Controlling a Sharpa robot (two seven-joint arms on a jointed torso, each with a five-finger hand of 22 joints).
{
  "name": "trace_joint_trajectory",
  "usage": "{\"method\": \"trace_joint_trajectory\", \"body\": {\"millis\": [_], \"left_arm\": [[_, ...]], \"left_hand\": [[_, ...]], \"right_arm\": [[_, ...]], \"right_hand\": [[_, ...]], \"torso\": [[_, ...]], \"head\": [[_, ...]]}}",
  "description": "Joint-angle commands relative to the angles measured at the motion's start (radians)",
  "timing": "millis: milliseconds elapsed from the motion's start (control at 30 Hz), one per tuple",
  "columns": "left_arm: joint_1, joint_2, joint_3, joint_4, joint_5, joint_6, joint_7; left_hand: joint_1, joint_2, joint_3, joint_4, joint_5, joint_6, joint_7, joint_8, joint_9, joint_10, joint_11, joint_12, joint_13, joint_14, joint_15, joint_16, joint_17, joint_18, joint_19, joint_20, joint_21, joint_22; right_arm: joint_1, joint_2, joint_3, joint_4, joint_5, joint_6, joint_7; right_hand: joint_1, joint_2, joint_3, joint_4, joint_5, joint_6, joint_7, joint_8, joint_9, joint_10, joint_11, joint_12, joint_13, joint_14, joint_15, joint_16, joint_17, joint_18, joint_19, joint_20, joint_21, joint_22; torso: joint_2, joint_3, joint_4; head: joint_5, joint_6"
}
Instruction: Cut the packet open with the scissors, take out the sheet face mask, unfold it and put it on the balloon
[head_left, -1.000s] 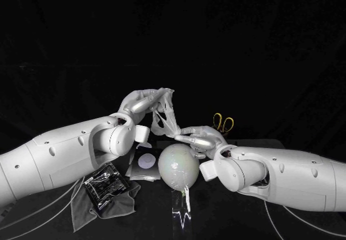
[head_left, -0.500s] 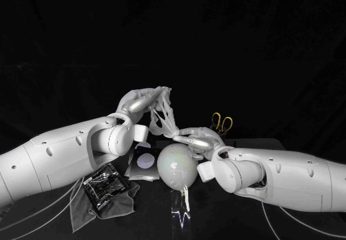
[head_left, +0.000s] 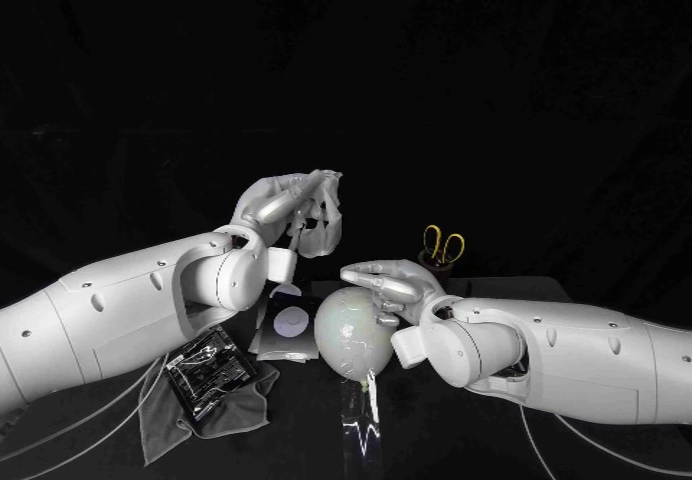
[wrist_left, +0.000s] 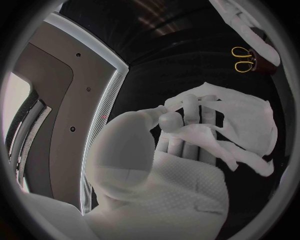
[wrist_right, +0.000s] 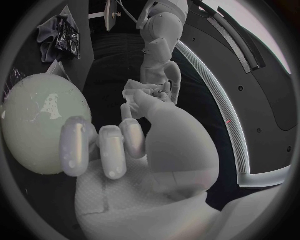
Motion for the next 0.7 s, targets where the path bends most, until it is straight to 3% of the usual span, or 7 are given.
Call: {"method": "trace_joint_trajectory", "body": {"millis": [33, 67, 167, 333, 500, 600, 700], "left_arm": [[0.002, 0.003, 0.002, 0.002, 0.007, 0.025, 0.037], [0.002, 0.003, 0.002, 0.001, 0.006, 0.028, 0.038], [0.002, 0.003, 0.003, 0.000, -0.001, 0.043, 0.040], [0.004, -0.005, 0.006, -0.001, -0.041, 0.099, 0.018], [0.012, -0.016, 0.007, -0.006, -0.123, 0.199, -0.028], [0.018, -0.022, 0.007, -0.011, -0.180, 0.256, -0.055], [0.020, -0.026, 0.007, -0.017, -0.218, 0.289, -0.072]], "left_hand": [[0.001, -0.001, 0.000, 0.008, 0.003, 0.000, 0.002, -0.004, 0.000, 0.004, 0.003, -0.001, -0.001, 0.002, -0.004, -0.004, -0.001, 0.010, -0.005, 0.001, -0.005, -0.001], [0.001, -0.001, -0.001, 0.008, 0.003, 0.000, 0.002, -0.004, 0.000, 0.004, 0.003, -0.001, -0.001, 0.002, -0.004, -0.005, -0.001, 0.010, -0.005, 0.001, -0.005, -0.001], [0.001, -0.001, -0.001, 0.009, 0.003, -0.001, 0.002, -0.005, 0.000, 0.006, 0.003, 0.000, 0.002, 0.001, -0.004, -0.005, -0.001, 0.010, -0.005, 0.002, -0.006, -0.001], [0.002, -0.002, -0.001, 0.008, 0.003, -0.004, 0.002, -0.007, -0.001, 0.009, 0.004, 0.003, 0.007, 0.002, -0.004, -0.005, -0.002, 0.010, -0.005, 0.002, -0.006, -0.001], [0.010, -0.007, -0.003, 0.001, 0.003, -0.007, 0.002, -0.010, -0.001, 0.019, 0.003, 0.012, 0.021, 0.007, -0.005, -0.004, -0.002, 0.011, -0.002, 0.002, -0.005, -0.002], [0.011, -0.008, -0.005, -0.001, 0.003, -0.007, 0.003, -0.011, -0.001, 0.026, 0.004, 0.019, 0.032, 0.012, -0.005, -0.002, -0.002, 0.011, 0.000, 0.001, -0.004, -0.001], [0.013, -0.009, -0.005, -0.002, 0.003, -0.007, 0.003, -0.011, -0.001, 0.027, 0.004, 0.019, 0.030, 0.014, -0.005, -0.001, -0.002, 0.012, 0.002, 0.001, -0.003, -0.001]], "right_arm": [[-0.002, 0.002, 0.000, -0.001, -0.035, 0.080, -0.048], [-0.002, 0.002, 0.000, -0.001, -0.041, 0.087, -0.053], [-0.003, -0.002, 0.000, -0.002, -0.061, 0.104, -0.066], [-0.003, -0.019, 0.000, -0.009, -0.090, 0.101, -0.066], [0.006, -0.045, 0.001, -0.024, -0.118, 0.076, -0.028], [0.033, -0.059, 0.003, -0.045, -0.133, 0.073, 0.009], [0.066, -0.071, 0.006, -0.066, -0.147, 0.082, 0.036]], "right_hand": [[-0.009, -0.015, -0.021, 0.003, -0.002, -0.053, 0.009, -0.025, -0.011, -0.034, 0.011, -0.035, 0.111, 0.050, 0.012, -0.012, 0.161, 0.015, -0.021, 0.007, -0.024, 0.174], [-0.017, -0.026, -0.035, 0.007, 0.002, -0.086, 0.012, -0.039, -0.017, -0.053, 0.013, -0.056, 0.100, 0.044, 0.015, -0.017, 0.153, 0.017, -0.030, 0.011, -0.037, 0.170], [-0.020, -0.031, -0.073, 0.020, 0.001, -0.165, 0.022, -0.053, -0.023, -0.088, 0.017, -0.082, 0.080, 0.029, 0.021, -0.026, 0.136, 0.023, -0.049, 0.023, -0.058, 0.165], [-0.015, -0.030, -0.095, 0.027, 0.000, -0.184, 0.026, -0.039, -0.017, -0.088, 0.025, -0.075, 0.078, 0.028, 0.027, -0.022, 0.138, 0.024, -0.047, 0.030, -0.054, 0.167], [0.015, 0.003, -0.108, 0.033, 0.001, -0.134, 0.041, 0.023, 0.005, -0.047, 0.039, -0.024, 0.095, 0.051, 0.039, 0.001, 0.170, 0.011, -0.004, 0.044, 0.009, 0.186], [0.038, 0.034, -0.105, 0.034, 0.000, -0.078, 0.038, 0.061, 0.013, 0.001, 0.036, 0.030, 0.119, 0.074, 0.036, 0.023, 0.204, -0.001, 0.036, 0.047, 0.067, 0.204], [0.049, 0.055, -0.098, 0.036, 0.001, -0.033, 0.028, 0.078, 0.013, 0.047, 0.027, 0.081, 0.148, 0.097, 0.029, 0.045, 0.245, -0.014, 0.075, 0.044, 0.122, 0.222]], "torso": [[0.000, 0.0000, -0.0003], [0.000, 0.0001, -0.0006], [0.000, 0.0002, -0.0007], [-0.001, 0.0001, -0.0013], [-0.001, 0.0011, -0.0011], [-0.002, 0.0021, -0.0010], [-0.001, 0.0025, -0.0001]], "head": [[0.001, -0.001], [0.002, 0.000], [0.001, 0.000], [0.004, -0.001], [0.005, 0.000], [0.005, 0.001], [0.004, 0.002]]}}
